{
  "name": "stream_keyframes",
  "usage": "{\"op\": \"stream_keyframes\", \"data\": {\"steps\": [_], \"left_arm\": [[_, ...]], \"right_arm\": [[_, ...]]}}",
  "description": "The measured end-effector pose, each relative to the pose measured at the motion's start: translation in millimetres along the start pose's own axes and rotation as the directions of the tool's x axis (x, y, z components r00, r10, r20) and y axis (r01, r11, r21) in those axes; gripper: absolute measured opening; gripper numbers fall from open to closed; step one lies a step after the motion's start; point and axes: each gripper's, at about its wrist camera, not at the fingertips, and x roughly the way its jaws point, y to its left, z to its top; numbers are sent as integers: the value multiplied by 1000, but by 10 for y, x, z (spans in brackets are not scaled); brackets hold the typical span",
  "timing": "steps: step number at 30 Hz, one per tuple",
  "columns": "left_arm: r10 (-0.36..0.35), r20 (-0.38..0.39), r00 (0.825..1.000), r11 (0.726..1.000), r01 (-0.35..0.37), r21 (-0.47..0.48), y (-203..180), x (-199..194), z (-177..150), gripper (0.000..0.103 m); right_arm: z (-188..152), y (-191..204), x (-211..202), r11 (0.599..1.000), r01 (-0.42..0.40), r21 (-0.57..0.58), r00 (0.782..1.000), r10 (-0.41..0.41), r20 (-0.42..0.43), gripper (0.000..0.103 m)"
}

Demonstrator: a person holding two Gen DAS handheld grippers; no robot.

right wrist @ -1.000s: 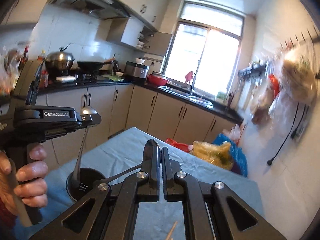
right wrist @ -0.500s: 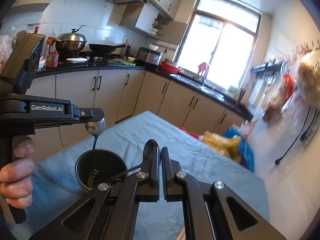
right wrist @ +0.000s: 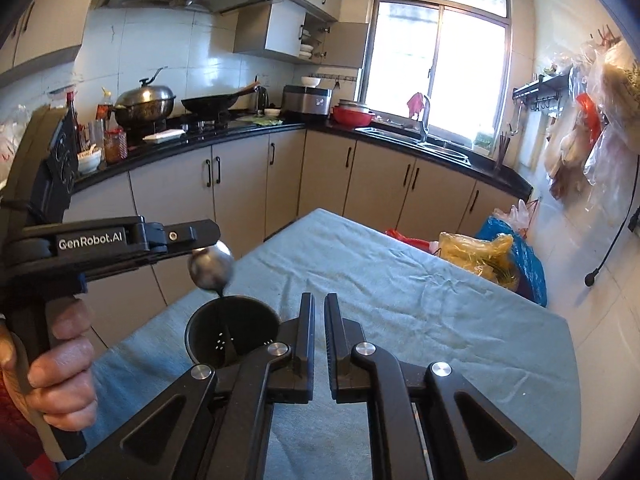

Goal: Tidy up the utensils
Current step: 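Open the left tool to drop its spoon in the holder while the right tool releases its spoon, then move both tools back over the wooden chopstick pile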

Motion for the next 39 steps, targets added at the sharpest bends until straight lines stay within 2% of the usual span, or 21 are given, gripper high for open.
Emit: {"op": "stream_keyframes", "data": {"steps": [7, 9, 15, 21, 26, 30, 33, 39], "left_arm": [[-6, 7, 1000, 1000, 6, 7, -85, -102, 22, 20], [-3, 16, 1000, 1000, 3, 15, -131, -158, 12, 24], [7, 48, 999, 997, -10, 80, -369, -421, -132, 30], [38, 34, 999, 980, -44, 193, -754, -652, -589, 38], [105, -14, 994, 936, -94, 339, -1095, -648, -1204, 53], [138, -128, 982, 914, -76, 399, -1286, -463, -1652, 54], [174, -213, 962, 904, -70, 421, -1359, -287, -1886, 54], [224, -275, 935, 894, -85, 441, -1423, -136, -2057, 54]], "right_arm": [[22, -137, -269, 996, -37, 77, 999, 34, 32, 5], [4, -170, -383, 994, -47, 96, 998, 43, 41, 5], [-188, -338, -799, 981, -87, 176, 994, 73, 82, 6], [-615, -593, -1175, 963, -85, 254, 994, 65, 86, 20], [-1106, -965, -1419, 939, -25, 342, 999, 13, 38, 20], [-1583, -1380, -1589, 882, 31, 470, 999, -20, -29, 21], [-1906, -1714, -1675, 814, 51, 578, 997, -11, -72, 21], [-2270, -2132, -1771, 695, 65, 716, 995, 14, -103, 21]]}}
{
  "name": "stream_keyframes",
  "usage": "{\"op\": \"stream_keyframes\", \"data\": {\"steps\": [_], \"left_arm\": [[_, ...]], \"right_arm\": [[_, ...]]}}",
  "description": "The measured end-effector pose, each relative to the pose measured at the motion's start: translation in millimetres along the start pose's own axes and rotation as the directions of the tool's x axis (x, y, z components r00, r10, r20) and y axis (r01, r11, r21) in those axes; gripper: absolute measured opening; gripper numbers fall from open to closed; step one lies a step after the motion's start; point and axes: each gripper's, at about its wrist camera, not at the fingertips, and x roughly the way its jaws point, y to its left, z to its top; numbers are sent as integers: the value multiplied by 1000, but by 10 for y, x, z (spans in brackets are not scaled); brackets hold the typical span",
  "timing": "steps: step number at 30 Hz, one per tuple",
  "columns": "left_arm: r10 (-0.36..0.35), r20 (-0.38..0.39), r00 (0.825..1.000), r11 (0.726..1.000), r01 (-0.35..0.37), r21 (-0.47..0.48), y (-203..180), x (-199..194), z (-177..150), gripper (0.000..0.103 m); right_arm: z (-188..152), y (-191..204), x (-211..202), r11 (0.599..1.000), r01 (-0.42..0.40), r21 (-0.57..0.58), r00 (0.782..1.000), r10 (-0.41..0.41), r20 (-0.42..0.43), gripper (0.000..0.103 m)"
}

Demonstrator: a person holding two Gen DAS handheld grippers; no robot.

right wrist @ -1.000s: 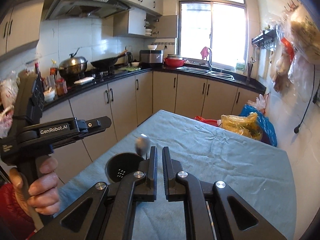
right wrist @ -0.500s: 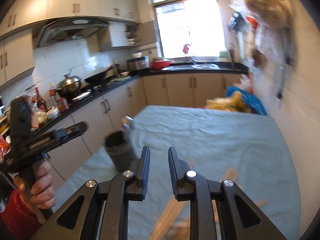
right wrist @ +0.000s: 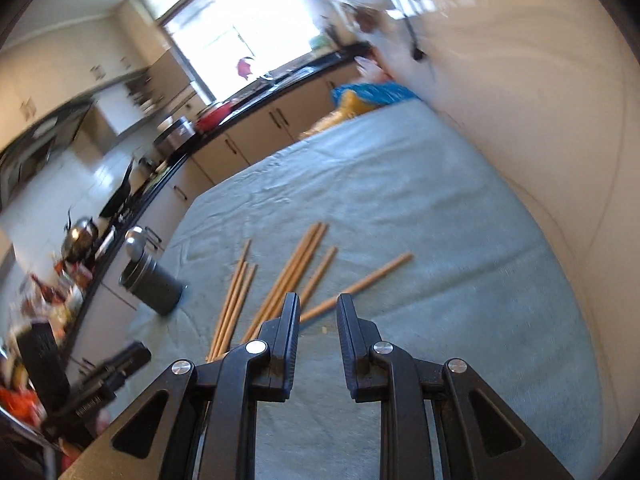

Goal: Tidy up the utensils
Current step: 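Move both tools back over the wooden chopstick pile, then grasp one wooden chopstick with the left tool while the right tool grasps another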

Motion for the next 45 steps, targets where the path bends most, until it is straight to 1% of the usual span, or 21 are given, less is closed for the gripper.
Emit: {"op": "stream_keyframes", "data": {"steps": [2, 4, 8, 10, 12, 18, 19, 22, 25, 26, 27, 28, 30, 34, 36, 38, 39, 41, 42, 43, 45], "left_arm": [[6, -3, 1000, 1000, -6, 5, -5, 7, -9, 54], [8, -7, 1000, 1000, -8, 5, -11, 15, -3, 54], [13, -5, 1000, 1000, -13, 12, 30, -7, -41, 54], [12, -3, 1000, 1000, -12, 18, 38, -19, -45, 54], [10, 1, 1000, 1000, -10, 22, 49, -40, -54, 54], [3, 18, 1000, 1000, -3, 24, 115, -81, -67, 54], [1, 21, 1000, 1000, -1, 23, 131, -87, -67, 54], [-1, 26, 1000, 1000, 1, 20, 171, -93, -63, 54], [-1, 22, 1000, 1000, 0, 8, 220, -82, -55, 54], [1, 20, 1000, 1000, -1, 6, 236, -82, -51, 54], [3, 18, 1000, 1000, -3, 4, 247, -78, -43, 55], [3, 14, 1000, 1000, -3, 2, 257, -67, -35, 55], [8, 0, 1000, 1000, -8, 0, 260, -37, -13, 54], [31, -32, 999, 999, -30, 12, 215, 46, 72, 54], [30, -54, 998, 1000, -29, 12, 178, 109, 159, 54], [36, -90, 995, 999, -36, 7, 134, 221, 279, 54], [49, -116, 992, 999, -49, 4, 108, 298, 344, 54], [22, -151, 988, 1000, -23, -9, 55, 457, 490, 54], [33, -171, 985, 999, -35, -14, 30, 548, 560, 54], [48, -196, 979, 998, -54, -24, 3, 653, 645, 54], [31, -246, 969, 998, -42, -37, -50, 909, 836, 54]], "right_arm": [[35, -95, 44, 999, -1, 45, 1000, 2, -18, 21], [60, -173, 152, 995, 1, 101, 998, 5, -58, 21], [111, -307, 374, 976, 27, 216, 993, -1, -121, 22], [174, -348, 489, 967, 54, 247, 988, -17, -151, 30], [251, -415, 620, 951, 74, 302, 984, -20, -180, 40], [433, -396, 942, 936, 187, 299, 960, -109, -258, 41], [458, -358, 1004, 936, 220, 274, 950, -142, -278, 41], [486, -281, 1131, 930, 278, 241, 929, -196, -314, 41], [519, -200, 1261, 929, 313, 196, 912, -236, -337, 40], [533, -169, 1287, 928, 329, 177, 906, -257, -337, 36], [551, -136, 1335, 930, 329, 162, 903, -260, -343, 31], [578, -90, 1404, 934, 331, 134, 897, -268, -351, 27], [647, -33, 1507, 933, 353, 70, 884, -308, -351, 16], [788, 124, 1728, 938, 339, -70, 869, -341, -359, 10], [805, 190, 1786, 935, 323, -148, 865, -355, -354, 7], [803, 201, 1788, 932, 305, -197, 866, -357, -351, 7], [800, 188, 1777, 934, 294, -202, 869, -349, -352, 6], [789, 121, 1711, 942, 274, -195, 877, -328, -351, 6], [779, 87, 1677, 946, 267, -186, 881, -317, -351, 6], [764, 43, 1629, 950, 256, -178, 886, -304, -351, 6], [704, -41, 1537, 959, 233, -161, 896, -276, -349, 6]]}}
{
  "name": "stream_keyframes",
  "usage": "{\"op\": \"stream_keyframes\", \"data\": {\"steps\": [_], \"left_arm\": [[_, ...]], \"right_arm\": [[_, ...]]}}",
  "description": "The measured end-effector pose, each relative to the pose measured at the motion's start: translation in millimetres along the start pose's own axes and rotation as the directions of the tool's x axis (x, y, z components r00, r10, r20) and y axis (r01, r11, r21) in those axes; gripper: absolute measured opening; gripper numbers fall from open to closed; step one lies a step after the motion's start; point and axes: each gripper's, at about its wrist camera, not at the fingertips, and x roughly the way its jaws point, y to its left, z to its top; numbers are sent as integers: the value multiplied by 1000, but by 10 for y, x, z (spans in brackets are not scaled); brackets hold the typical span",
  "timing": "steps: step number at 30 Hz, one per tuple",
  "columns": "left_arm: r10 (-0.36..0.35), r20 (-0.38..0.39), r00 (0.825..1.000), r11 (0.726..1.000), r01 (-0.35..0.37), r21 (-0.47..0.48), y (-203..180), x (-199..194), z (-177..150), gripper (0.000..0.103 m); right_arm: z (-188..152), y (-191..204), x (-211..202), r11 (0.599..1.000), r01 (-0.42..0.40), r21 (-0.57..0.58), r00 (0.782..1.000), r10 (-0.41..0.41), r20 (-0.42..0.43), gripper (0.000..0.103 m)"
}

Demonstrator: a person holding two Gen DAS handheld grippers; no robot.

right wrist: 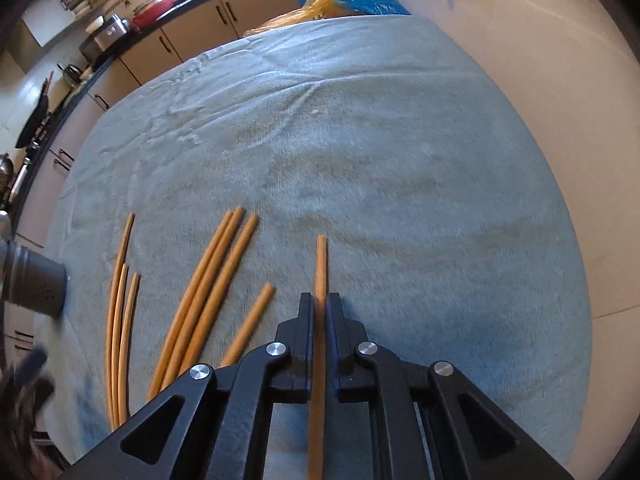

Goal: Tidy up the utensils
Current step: 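Grasp one wooden chopstick with the left tool while the right tool grasps another, then lift the left tool's chopstick upright over the holder while the right tool carries its chopstick there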

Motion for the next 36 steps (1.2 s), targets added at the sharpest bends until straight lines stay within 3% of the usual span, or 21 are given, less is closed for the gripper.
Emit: {"op": "stream_keyframes", "data": {"steps": [2, 4, 6, 8, 10, 14, 18, 19, 21, 22, 29, 33, 36], "left_arm": [[72, -36, 997, 997, -72, -22, -34, 179, 196, 53], [71, -57, 996, 997, -72, -16, -93, 338, 379, 52], [135, -80, 988, 991, -136, -12, -127, 506, 534, 47], [136, -116, 984, 990, -138, -16, -129, 675, 668, 45], [166, -153, 974, 984, -173, -33, -111, 824, 729, 35], [231, -182, 956, 972, -236, -2, -141, 1064, 799, 35], [244, -174, 954, 969, -247, 7, -123, 1170, 848, 34], [243, -173, 954, 969, -245, 10, -127, 1172, 855, 28], [252, -157, 955, 968, -249, 39, -150, 1159, 843, 9], [258, -153, 954, 966, -255, 44, -162, 1166, 849, 5], [167, -75, 983, 986, -166, 22, -192, 818, 710, 5], [121, 48, 991, 992, -122, 19, -256, 310, 620, 5], [103, 170, 980, 993, -110, 35, -327, -144, 504, 5]], "right_arm": [[-50, -42, -19, 999, -35, 14, 999, 35, 0, 6], [-92, -91, -44, 998, -61, 21, 998, 61, 3, 6], [-137, -132, -61, 996, -88, 24, 996, 88, 5, 7], [-143, -134, -47, 994, -109, 31, 994, 109, 7, 7], [-160, -163, -54, 990, -134, 34, 991, 134, 7, 7], [-186, -210, -81, 985, -168, 33, 986, 168, 7, 6], [-185, -202, -144, 981, -191, 28, 981, 190, 29, 7], [-187, -201, -164, 981, -194, 27, 981, 193, 34, 7], [-203, -207, -228, 979, -201, 26, 979, 200, 51, 7], [-218, -218, -266, 978, -205, 25, 977, 203, 56, 7], [-258, -149, -539, 969, -249, 6, 960, 246, 137, 7], [-344, -51, -851, 963, -269, -35, 933, 269, 239, 7], [-457, 56, -1134, 961, -263, -82, 901, 275, 335, 7]]}}
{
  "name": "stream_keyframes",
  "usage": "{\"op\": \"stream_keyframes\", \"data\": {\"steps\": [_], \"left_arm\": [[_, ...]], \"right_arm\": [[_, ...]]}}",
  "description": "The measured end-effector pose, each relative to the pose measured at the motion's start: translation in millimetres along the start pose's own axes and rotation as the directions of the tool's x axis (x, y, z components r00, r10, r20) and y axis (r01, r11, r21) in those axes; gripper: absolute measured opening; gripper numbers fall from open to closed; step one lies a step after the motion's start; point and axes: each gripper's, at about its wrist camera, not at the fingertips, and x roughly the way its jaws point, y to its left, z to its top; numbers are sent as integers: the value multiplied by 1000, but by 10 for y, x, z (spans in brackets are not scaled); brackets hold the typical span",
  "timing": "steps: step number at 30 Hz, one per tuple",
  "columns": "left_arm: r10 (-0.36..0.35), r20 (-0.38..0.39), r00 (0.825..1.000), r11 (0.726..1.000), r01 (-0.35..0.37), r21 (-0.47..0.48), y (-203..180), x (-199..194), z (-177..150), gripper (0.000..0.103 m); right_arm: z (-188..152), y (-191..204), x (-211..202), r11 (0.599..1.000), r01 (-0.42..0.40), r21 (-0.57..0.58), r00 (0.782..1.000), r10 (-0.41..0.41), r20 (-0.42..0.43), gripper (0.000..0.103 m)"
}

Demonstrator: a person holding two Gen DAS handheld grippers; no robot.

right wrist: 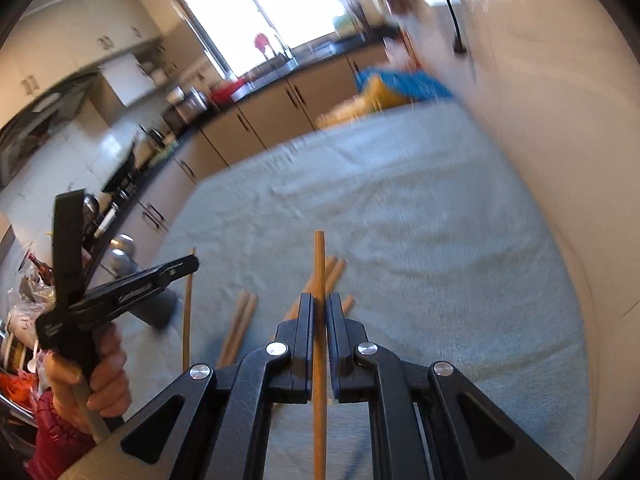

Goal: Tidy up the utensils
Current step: 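Lift the left tool's chopstick upright over the holder while the right tool carries its chopstick there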

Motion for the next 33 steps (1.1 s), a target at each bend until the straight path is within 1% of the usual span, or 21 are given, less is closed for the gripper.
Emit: {"op": "stream_keyframes", "data": {"steps": [3, 5, 7, 10, 14, 19, 22, 28, 31, 33], "left_arm": [[-3, 107, 994, 1000, 1, 16, -59, -410, -72, 5], [-11, 169, 985, 1000, 6, 28, -57, -673, -159, 5], [-8, 213, 977, 999, -1, 44, -90, -809, -207, 5], [-5, 256, 967, 999, -8, 50, -86, -992, -309, 5], [-17, 280, 960, 999, 7, 36, -26, -1152, -398, 5], [-28, 292, 956, 1000, 24, 17, 73, -1324, -467, 5], [-29, 315, 949, 1000, 27, 11, 116, -1434, -506, 5], [-40, 363, 931, 999, 37, 16, 173, -1696, -596, 5], [-45, 389, 920, 999, 46, 6, 219, -1833, -635, 5], [-48, 403, 914, 999, 52, 1, 246, -1916, -677, 5]], "right_arm": [[-60, 205, -244, 998, 11, -57, 994, -5, 105, 7], [-136, 360, -377, 995, 19, -93, 985, -3, 171, 7], [-215, 476, -478, 993, 17, -115, 976, 8, 216, 7], [-297, 604, -557, 991, 15, -132, 967, 19, 254, 7], [-356, 711, -643, 990, 6, -139, 961, 33, 275, 7], [-361, 860, -690, 988, -15, -154, 961, 56, 270, 7], [-362, 960, -756, 984, -8, -177, 957, 59, 283, 7], [-377, 1303, -909, 973, -18, -231, 950, 88, 298, 7], [-354, 1442, -974, 968, -44, -248, 948, 118, 295, 7], [-350, 1523, -1025, 964, -43, -262, 944, 125, 305, 7]]}}
